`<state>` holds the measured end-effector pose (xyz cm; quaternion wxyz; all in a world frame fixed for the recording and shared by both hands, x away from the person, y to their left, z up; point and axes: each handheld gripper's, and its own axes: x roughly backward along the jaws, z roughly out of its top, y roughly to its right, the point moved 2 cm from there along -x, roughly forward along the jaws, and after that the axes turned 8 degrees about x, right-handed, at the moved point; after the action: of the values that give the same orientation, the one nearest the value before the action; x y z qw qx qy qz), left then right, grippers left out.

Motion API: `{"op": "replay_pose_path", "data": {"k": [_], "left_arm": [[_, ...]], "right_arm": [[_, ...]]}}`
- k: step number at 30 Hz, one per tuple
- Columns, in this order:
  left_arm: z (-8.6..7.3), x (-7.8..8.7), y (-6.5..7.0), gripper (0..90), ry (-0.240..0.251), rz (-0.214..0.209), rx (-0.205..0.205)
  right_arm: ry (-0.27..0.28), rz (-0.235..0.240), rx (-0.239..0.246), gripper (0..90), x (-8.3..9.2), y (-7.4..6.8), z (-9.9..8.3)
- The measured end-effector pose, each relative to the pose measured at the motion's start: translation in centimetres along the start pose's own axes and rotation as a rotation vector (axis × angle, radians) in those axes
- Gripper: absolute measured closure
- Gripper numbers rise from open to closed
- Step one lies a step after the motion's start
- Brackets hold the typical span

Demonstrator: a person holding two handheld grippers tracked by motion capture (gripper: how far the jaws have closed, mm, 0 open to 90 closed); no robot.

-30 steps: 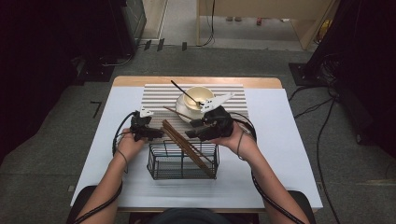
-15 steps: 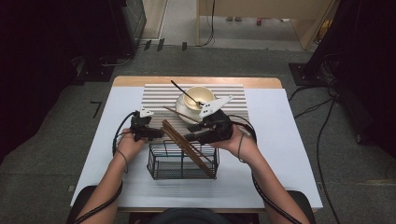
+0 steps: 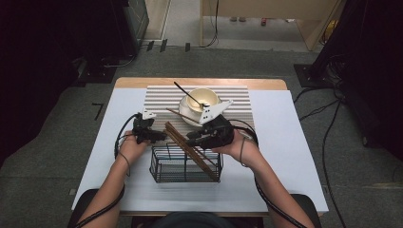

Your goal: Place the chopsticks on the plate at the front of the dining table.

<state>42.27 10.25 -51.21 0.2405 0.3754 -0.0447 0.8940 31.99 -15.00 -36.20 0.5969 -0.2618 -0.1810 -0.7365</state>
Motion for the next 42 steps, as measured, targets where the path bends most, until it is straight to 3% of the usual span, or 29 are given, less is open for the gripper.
{"op": "replay_pose_path", "data": {"k": [21,36,42], "left_arm": [[0.0,0.0,0.0,8.3,0.0,0.0,-0.001],[0.0,0.0,0.01,8.3,0.0,0.0,-0.001],[0.0,0.0,0.01,8.4,0.0,0.0,0.0]], "right_arm": [[0.012,0.044,0.0,83.0,-0.34,-0.06,-0.19],[0.034,0.057,0.005,85.2,-0.04,0.06,-0.15],[0.033,0.053,-0.014,85.2,0.05,0.15,-0.1]]}}
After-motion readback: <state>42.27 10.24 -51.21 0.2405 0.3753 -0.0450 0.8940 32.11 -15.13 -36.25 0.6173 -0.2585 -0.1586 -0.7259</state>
